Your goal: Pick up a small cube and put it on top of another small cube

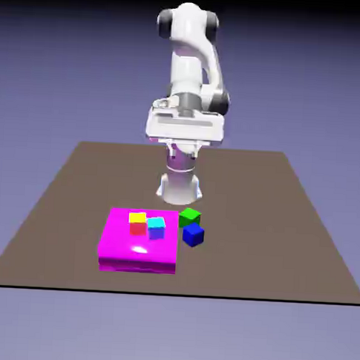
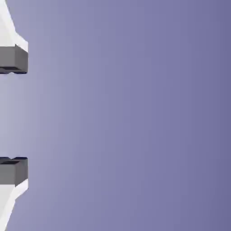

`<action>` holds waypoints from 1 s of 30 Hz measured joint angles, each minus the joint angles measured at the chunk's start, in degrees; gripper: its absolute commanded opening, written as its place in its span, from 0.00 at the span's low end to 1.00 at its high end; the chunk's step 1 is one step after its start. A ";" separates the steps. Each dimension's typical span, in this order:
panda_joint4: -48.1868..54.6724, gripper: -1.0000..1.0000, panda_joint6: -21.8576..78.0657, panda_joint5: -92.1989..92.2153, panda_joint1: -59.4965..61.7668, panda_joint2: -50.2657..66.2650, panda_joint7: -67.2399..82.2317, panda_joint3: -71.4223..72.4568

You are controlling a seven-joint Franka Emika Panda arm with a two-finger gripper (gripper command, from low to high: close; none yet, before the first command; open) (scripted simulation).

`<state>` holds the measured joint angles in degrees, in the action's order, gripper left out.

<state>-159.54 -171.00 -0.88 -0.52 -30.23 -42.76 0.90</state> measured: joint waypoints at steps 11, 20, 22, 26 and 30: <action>13.34 0.50 27.41 -8.05 1.55 22.11 -2.78 8.19; 24.25 0.50 49.84 -14.64 2.80 40.19 -5.05 14.88; 26.67 0.50 54.82 -16.10 3.08 44.21 -5.56 16.37; 31.52 0.50 64.79 -19.03 3.64 52.25 -6.57 19.35; 36.37 0.50 74.75 -21.96 4.20 60.29 -7.58 22.33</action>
<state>-123.17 -96.25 -22.84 3.68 30.05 -50.34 23.22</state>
